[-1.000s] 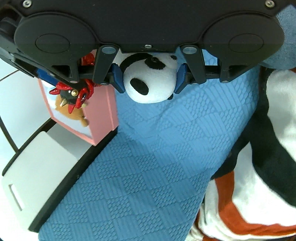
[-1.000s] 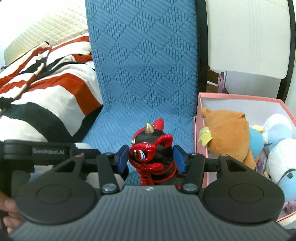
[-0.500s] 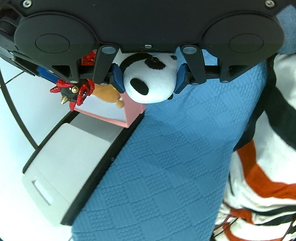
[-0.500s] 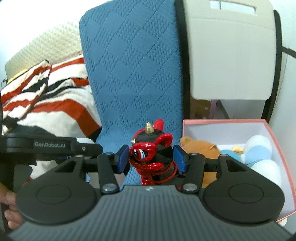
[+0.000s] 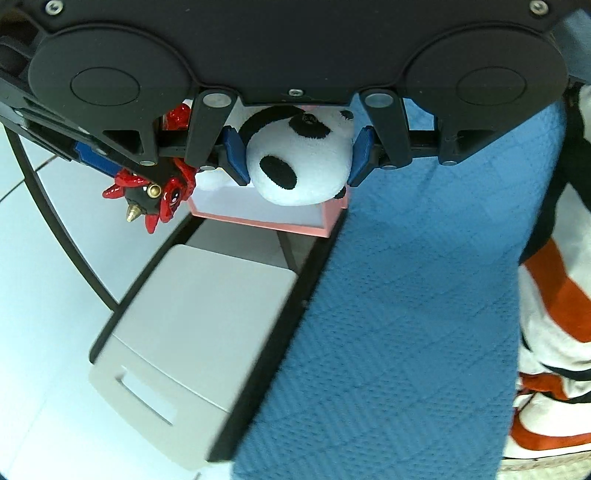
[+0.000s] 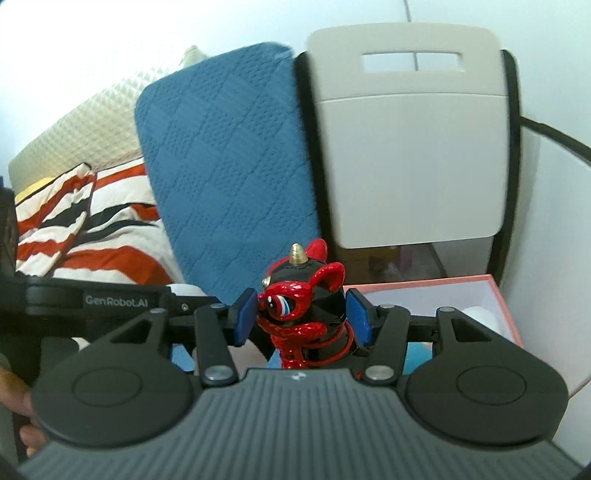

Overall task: Organize objects
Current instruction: 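Lower the panda and red lion figure into the pink box and open both grippers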

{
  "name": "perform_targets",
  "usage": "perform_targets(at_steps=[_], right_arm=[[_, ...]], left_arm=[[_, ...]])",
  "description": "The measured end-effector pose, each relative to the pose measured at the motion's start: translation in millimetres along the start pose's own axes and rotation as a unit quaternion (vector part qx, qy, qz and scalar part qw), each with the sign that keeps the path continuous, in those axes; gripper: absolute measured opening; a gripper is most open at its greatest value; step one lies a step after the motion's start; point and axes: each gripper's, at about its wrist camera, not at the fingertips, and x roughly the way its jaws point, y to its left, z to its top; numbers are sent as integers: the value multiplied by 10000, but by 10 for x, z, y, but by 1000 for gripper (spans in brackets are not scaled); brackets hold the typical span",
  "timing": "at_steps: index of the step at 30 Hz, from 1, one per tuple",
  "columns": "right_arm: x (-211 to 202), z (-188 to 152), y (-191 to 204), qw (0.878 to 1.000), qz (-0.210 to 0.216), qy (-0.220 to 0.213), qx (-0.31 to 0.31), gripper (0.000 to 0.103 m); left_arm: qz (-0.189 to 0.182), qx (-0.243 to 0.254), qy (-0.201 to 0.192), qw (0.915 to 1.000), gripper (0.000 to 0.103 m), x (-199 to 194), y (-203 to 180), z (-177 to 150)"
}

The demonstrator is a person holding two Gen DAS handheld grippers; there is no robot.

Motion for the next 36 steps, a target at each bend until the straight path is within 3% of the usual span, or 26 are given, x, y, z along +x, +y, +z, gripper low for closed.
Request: perform_targets(at_steps=[12,16,21,27,33,36], right_arm=[[-23,-351,-920,9967,-606,289,464,56],[39,-538,-1246,9938,-810,382,662,56],[154,-779,-1553,9895,-865,613,983,56],[175,-1068,-1688,9869,-781,828,1147,56],[152,-1123,-1728,9868,-827,877,1086,56],[145,-1133,-1767,9860,-836,912,1121,56]], left_arm=[[-255,171,687,9972,54,734,-646,-419],[-266,275,901,9952,54,961,-758,-599],[-207,53,1202,9925,54,1238,-783,-831],[-130,9,1372,9905,53,1470,-790,-1020],[-77,-13,1461,9892,53,1593,-814,-1120],[-110,-6,1447,9894,60,1582,-825,-1119]])
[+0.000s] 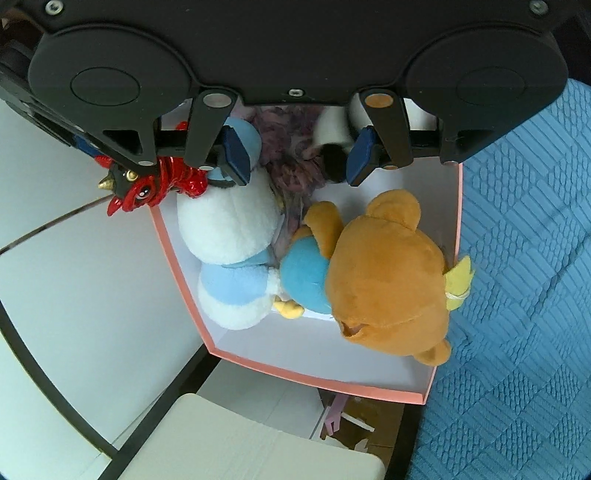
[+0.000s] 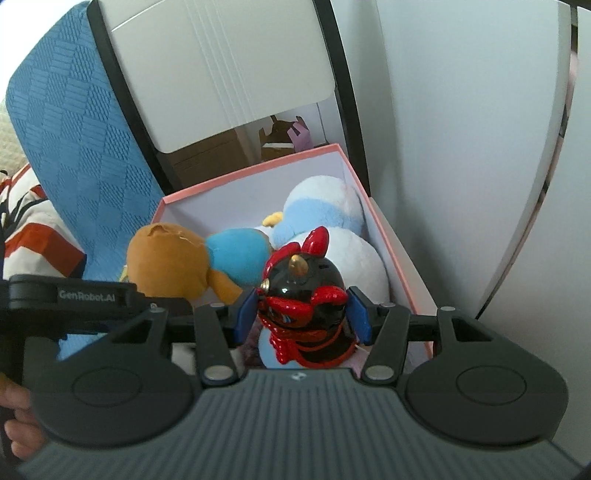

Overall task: Organize objects
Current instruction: 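Lower the panda and red lion figure into the pink box and open both grippers, then withdraw both grippers above the filled pink box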

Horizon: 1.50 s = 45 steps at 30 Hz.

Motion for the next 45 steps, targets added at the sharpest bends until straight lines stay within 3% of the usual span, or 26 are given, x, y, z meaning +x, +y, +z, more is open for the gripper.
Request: perform_targets(at_steps=[3,7,12,18,26,36,45], right_arm=[[4,37,-39,9999,34,62,145,60],[-55,104,-85,9991,18,-20,416,84],[-188,210,-56,9985,-138,-124,522,84],[-537,378,83,9984,-214,-389,353,84],[-1208,516,399,9963,62,-779,360,84],[-1753,158,867,9963,279,-812,97,84],[-1813,-272,1123,9985,226,-490,25,84]], left_arm=[[30,106,-130,9999,74,-85,-40,9],[5,245,-268,9993,87,-261,-88,42],[-95,256,-526,9982,100,-562,-129,71],[-227,309,-808,9960,102,-991,-201,86],[-319,436,-1153,9919,103,-1604,-251,30],[-427,712,-1435,9862,103,-2242,-171,-216],[-449,824,-1590,9828,103,-2585,28,-494]])
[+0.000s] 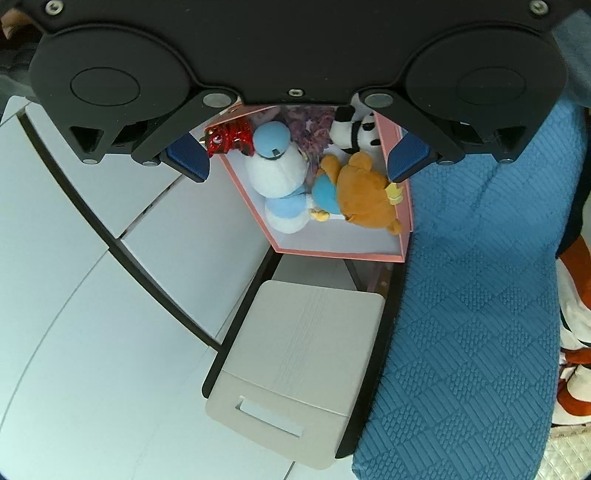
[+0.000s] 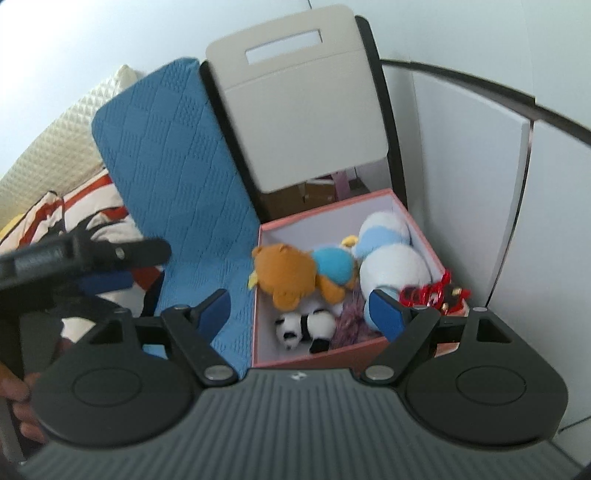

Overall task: Organize objects
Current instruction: 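Withdraw both grippers above the filled pink box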

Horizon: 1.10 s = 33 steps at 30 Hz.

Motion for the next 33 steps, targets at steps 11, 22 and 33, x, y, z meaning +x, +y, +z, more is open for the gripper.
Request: perform_targets(at_steps=[11,22,33], right_arm=[[90,-240,69,9997,-194,5,152,84],[216,-298,220,9999,-150,75,20,94],[494,-385,81,9988,-193,248,362,103]], left_arm=[[20,85,-57,9999,103,-151,123,-168],[-24,-48,-66,10000,103,-78,294,-210],[40,-132,-139,9998,103,1,420,-233]])
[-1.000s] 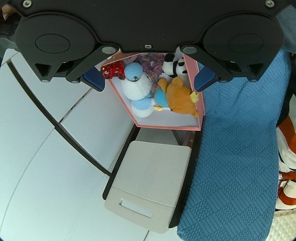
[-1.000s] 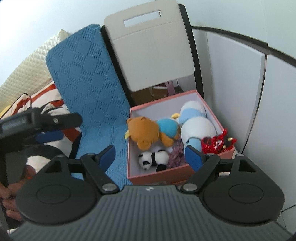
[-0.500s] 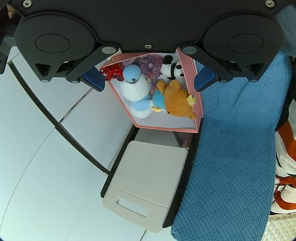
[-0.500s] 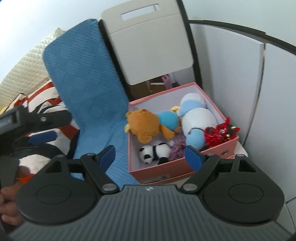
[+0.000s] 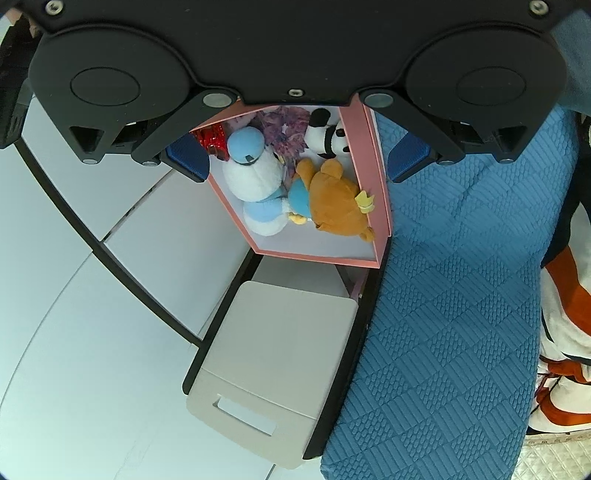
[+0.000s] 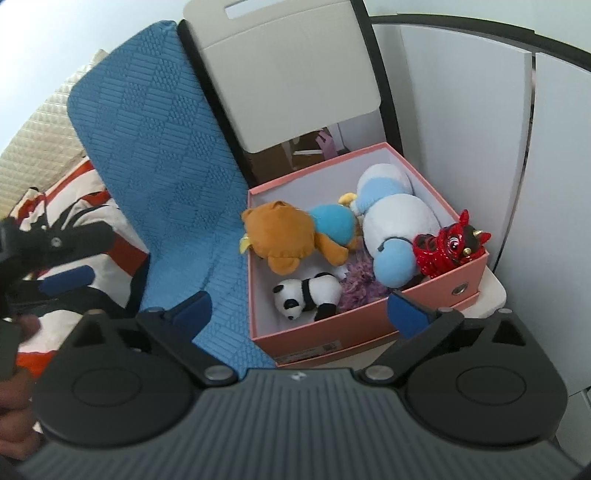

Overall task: Organize objects
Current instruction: 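Withdraw both grippers above the filled pink box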

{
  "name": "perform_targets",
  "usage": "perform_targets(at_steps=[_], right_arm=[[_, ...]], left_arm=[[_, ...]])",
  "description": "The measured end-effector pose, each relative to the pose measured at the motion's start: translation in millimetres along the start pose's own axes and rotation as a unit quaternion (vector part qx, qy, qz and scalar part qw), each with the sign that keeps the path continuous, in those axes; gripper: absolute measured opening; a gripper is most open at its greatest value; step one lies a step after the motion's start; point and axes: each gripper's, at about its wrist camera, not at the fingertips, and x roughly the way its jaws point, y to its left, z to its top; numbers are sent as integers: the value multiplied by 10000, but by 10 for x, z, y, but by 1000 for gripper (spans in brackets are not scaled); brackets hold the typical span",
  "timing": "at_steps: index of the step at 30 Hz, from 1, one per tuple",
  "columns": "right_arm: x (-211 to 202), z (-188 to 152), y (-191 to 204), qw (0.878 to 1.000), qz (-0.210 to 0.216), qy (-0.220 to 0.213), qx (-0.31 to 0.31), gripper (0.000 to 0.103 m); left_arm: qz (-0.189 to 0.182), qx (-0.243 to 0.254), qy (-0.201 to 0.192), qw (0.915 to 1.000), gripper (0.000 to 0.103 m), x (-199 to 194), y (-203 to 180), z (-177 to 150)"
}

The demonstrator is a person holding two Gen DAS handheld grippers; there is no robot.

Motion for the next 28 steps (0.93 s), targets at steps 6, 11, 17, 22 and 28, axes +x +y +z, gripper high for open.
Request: perform_targets(at_steps=[6,11,17,22,28], right_arm=[[38,-5,-25,10000,21,40,66,103],[54,-15,-56,9999,10,85,132,103],[40,-25,-43,9999,-7,100,124,103],[55,-41,-57,9997,24,161,155,103],[50,-45,-64,9998,51,158,146,103]], left_arm=[[-12,20,31,10000,103,26,-4,-7],[-28,121,14,9999,103,57,-59,-46],[-69,32,60,10000,103,82,-53,-52],[-105,12,72,9999,103,72,-69,-65],[-101,9,57,9999,103,63,-66,-58]])
